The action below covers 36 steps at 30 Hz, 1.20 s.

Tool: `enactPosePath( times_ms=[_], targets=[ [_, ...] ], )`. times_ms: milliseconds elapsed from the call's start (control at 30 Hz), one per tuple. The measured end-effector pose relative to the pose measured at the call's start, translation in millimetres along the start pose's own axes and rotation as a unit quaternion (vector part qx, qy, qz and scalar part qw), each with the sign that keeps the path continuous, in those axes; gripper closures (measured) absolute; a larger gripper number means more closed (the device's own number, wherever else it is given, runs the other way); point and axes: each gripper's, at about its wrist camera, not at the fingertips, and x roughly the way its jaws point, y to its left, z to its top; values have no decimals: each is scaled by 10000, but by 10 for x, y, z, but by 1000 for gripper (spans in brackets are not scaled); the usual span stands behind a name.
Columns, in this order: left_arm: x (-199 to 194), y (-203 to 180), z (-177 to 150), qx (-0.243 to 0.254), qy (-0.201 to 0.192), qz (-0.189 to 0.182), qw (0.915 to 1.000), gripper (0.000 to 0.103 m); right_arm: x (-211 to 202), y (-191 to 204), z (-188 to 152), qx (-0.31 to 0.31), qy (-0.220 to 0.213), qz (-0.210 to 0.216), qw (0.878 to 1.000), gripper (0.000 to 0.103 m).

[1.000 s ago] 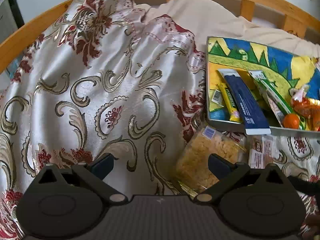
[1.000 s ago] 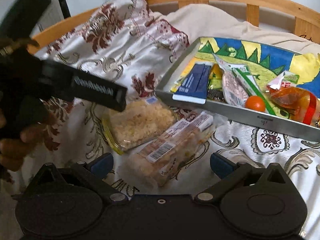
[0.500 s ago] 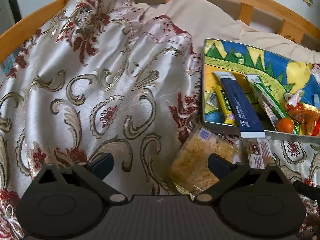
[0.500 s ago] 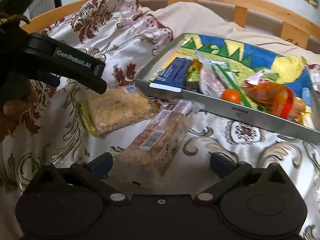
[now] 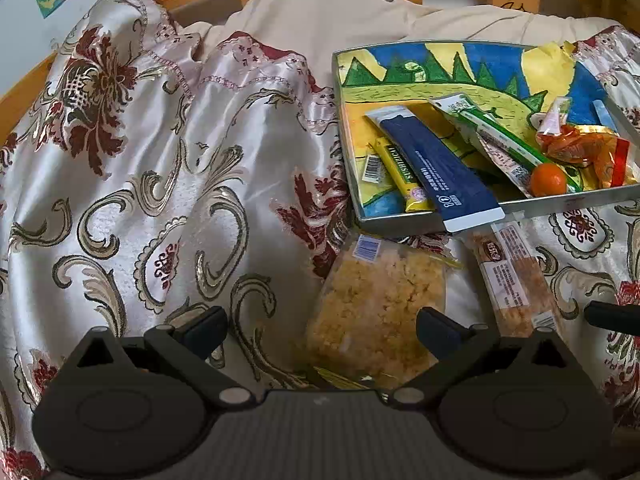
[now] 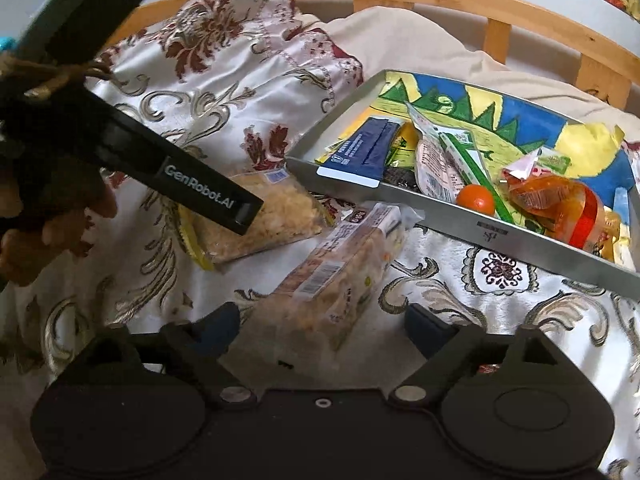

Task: Organize snacks
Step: 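Move the left tool to the puffed-rice bag while the right tool approaches the bread roll, then grasp the puffed-rice bag with the left tool while the right tool grasps the bread roll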

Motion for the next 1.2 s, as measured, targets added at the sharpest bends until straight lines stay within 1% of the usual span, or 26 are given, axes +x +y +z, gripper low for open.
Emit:
enactPosePath(
  times_ms=[67, 200, 267, 367, 500, 600, 767, 800, 867, 900, 933, 1000, 1133, 1200],
  targets=[
    [-11, -5, -10, 31, -37, -55, 10000, 1, -58, -26, -5, -153, 54, 13, 9999, 19],
    [-19, -44, -4, 171, -81, -152, 9997, 1, -206, -146, -26, -382, 175, -82, 9991, 19],
    [-19, -65, 1, 244, -125, -212, 9994, 1, -258, -207, -45, -411, 191, -161, 9988, 19],
    [27, -101, 6, 387, -94, -192, 9990, 1, -298, -252, -90, -326, 88, -202, 9992, 18],
    [65, -140, -7, 541, -95, -186, 9983, 1, -268, -188, -90, -374, -69, -118, 9992, 14],
    [69, -146, -5, 582, -132, -214, 9980, 1, -208, -144, -84, -460, -152, -105, 9988, 14],
    [78, -183, 3, 701, -156, -229, 9972, 1, -90, -157, -70, -421, -185, -70, 9989, 14],
    [82, -187, 5, 711, -154, -234, 9971, 1, -77, -158, -66, -419, -190, -77, 9989, 15],
    [93, -191, 3, 729, -145, -243, 9969, 1, -56, -158, -62, -407, -152, -100, 9990, 25],
    [100, -193, 3, 737, -134, -245, 9969, 1, -48, -165, -56, -387, -96, -114, 9991, 37],
    [106, -198, 1, 745, -125, -250, 9968, 1, -45, -180, -50, -344, -57, -106, 9993, 46],
    [113, -201, -7, 754, -95, -305, 9966, 2, -74, -196, -54, -280, -31, -90, 9996, 49],
    [104, -214, -31, 815, -48, -376, 9959, 6, -169, -209, -77, -328, -12, -164, 9993, 51],
    [78, -210, -38, 799, -34, -488, 9956, 7, -218, -216, -93, -370, 34, -217, 9991, 51]
  ],
)
